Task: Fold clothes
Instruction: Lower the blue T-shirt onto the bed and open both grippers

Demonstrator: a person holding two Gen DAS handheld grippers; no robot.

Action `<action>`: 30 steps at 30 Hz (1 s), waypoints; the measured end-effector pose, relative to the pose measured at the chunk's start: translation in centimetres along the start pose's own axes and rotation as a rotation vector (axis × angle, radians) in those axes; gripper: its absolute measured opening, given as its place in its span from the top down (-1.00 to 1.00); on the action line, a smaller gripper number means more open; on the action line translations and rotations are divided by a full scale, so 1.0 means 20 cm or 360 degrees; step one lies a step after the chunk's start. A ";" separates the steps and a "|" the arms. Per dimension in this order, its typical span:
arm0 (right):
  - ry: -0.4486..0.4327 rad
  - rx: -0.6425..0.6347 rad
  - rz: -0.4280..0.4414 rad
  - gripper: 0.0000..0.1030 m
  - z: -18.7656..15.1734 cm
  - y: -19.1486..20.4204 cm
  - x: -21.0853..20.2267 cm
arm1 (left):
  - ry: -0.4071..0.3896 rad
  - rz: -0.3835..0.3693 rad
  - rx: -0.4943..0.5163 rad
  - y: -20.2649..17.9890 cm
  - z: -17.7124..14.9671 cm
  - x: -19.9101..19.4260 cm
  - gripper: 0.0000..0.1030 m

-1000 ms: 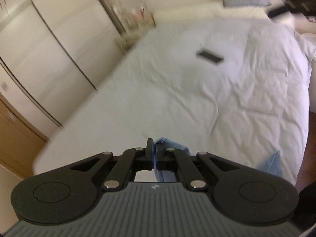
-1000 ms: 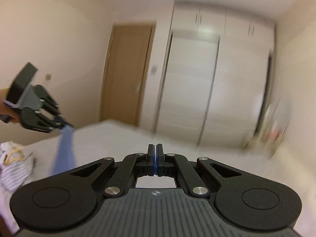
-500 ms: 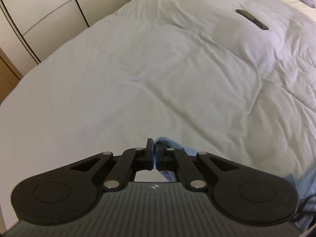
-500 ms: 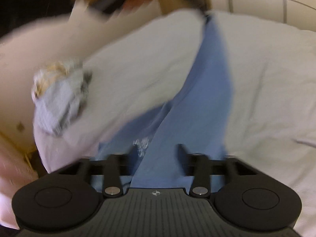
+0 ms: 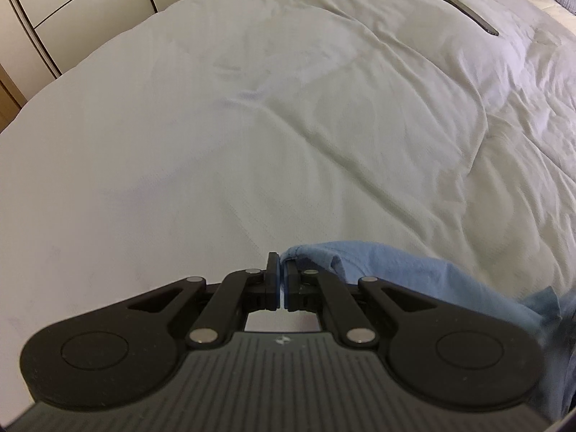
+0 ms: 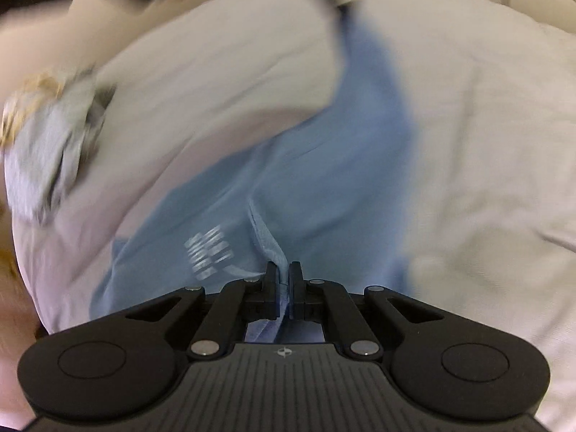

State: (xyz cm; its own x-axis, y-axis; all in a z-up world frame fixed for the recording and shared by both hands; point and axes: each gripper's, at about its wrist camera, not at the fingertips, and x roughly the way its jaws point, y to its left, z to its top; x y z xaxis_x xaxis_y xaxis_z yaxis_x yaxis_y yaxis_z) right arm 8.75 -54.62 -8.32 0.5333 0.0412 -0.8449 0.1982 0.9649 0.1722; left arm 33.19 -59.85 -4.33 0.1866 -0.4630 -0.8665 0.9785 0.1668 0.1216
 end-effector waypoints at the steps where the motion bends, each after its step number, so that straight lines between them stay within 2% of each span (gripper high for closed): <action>1: -0.0024 0.0016 -0.0056 0.95 0.02 -0.07 -0.08 | -0.0013 -0.0001 0.0007 0.01 0.01 -0.02 1.00; 7: -0.0202 0.0082 -0.0455 0.95 0.18 -0.57 -0.51 | -0.0095 -0.0007 0.0013 0.07 0.18 -0.04 1.00; 11: -0.0271 0.0009 -0.0601 0.96 0.36 -0.86 -0.58 | -0.0114 0.0001 0.0007 0.11 0.36 0.07 1.00; 14: -0.0300 -0.0047 -0.0644 0.96 0.49 -1.08 -0.52 | -0.0102 0.0017 -0.0021 0.15 0.47 0.20 1.00; 18: -0.0275 -0.0089 -0.0647 0.96 0.67 -1.33 -0.28 | -0.0025 0.0067 -0.0092 0.20 0.56 0.43 1.00; 22: -0.0188 -0.0158 -0.0644 0.96 0.73 -1.55 -0.01 | 0.0078 0.0132 -0.0193 0.24 0.57 0.66 0.99; 25: -0.0105 -0.0141 -0.0631 0.94 0.73 -1.65 0.17 | 0.0153 0.0171 -0.0321 0.26 0.53 0.79 0.80; 26: -0.0071 -0.0128 -0.0620 0.85 0.73 -1.69 0.23 | 0.0168 0.0199 -0.0334 0.26 0.51 0.80 0.73; 27: -0.0063 -0.0102 -0.0626 0.63 0.73 -1.71 0.25 | 0.0180 0.0226 -0.0346 0.26 0.50 0.81 0.68; 30: -0.0108 0.0025 -0.0633 0.53 0.68 -1.76 0.19 | 0.0180 0.0250 -0.0348 0.22 0.45 0.75 0.59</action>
State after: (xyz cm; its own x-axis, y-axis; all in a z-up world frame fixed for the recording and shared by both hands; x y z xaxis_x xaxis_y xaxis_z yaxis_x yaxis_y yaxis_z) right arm 15.04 -91.96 -10.79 0.4651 -0.3525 -0.8121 0.4126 0.8979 -0.1535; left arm 41.01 -73.86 -12.38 0.3115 -0.3189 -0.8951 0.8938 0.4181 0.1621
